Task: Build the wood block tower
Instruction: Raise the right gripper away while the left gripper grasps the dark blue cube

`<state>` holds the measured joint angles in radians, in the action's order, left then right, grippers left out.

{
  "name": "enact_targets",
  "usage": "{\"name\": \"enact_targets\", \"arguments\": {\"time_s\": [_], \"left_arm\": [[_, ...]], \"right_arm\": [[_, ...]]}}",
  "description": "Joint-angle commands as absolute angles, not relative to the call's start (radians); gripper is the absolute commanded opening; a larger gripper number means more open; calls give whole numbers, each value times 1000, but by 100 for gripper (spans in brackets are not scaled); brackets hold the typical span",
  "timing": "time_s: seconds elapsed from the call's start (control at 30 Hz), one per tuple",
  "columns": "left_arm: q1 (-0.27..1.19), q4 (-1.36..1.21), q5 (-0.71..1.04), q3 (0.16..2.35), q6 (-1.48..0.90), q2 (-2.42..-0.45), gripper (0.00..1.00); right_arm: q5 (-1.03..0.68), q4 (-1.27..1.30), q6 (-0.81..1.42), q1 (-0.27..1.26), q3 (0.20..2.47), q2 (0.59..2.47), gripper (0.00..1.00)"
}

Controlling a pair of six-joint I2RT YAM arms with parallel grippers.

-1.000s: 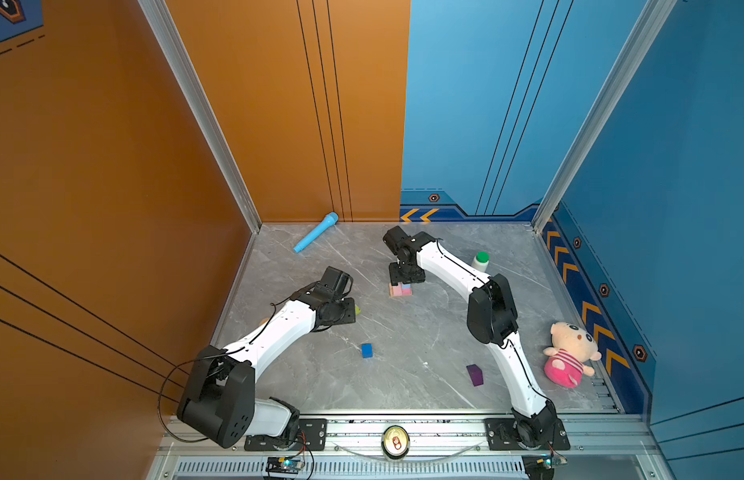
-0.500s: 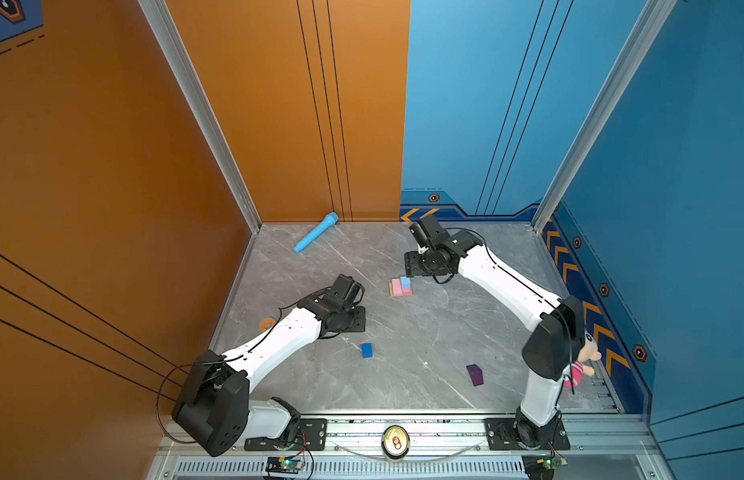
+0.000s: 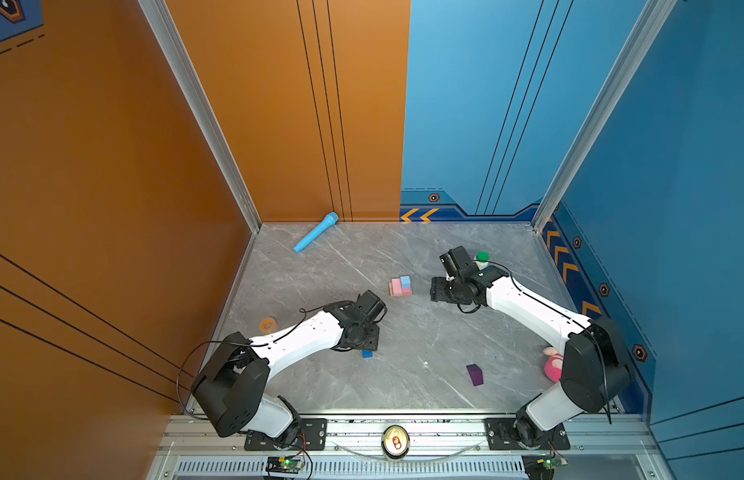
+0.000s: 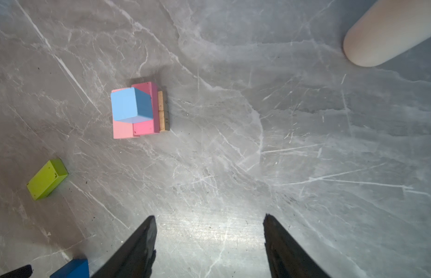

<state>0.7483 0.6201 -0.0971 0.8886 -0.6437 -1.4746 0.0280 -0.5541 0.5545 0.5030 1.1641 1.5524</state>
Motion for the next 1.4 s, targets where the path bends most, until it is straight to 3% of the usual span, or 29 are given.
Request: {"name": "enact_targets", "arguments": {"time_s": [0.0,0.63,0.97,1.23,1.37], "left_arm": [[771,685,-151,909,-710,-1488,63],[813,688,-153,935,-772,-1541,54],[820,686,-149,937,-779,-1560,43],[823,678,-134,939,-784,-1580,43],[825,676,-137,942,-784,-1581,37]], "right_arm": [[4,-472,575,480,1110,1494,71],[-46,-399,591,420,982,1433,70],[-50,-391,593,416,970,1433,70],[-53,-386,595,413,965,1437,70],[-55,-384,595,411,964,1438,70]]}}
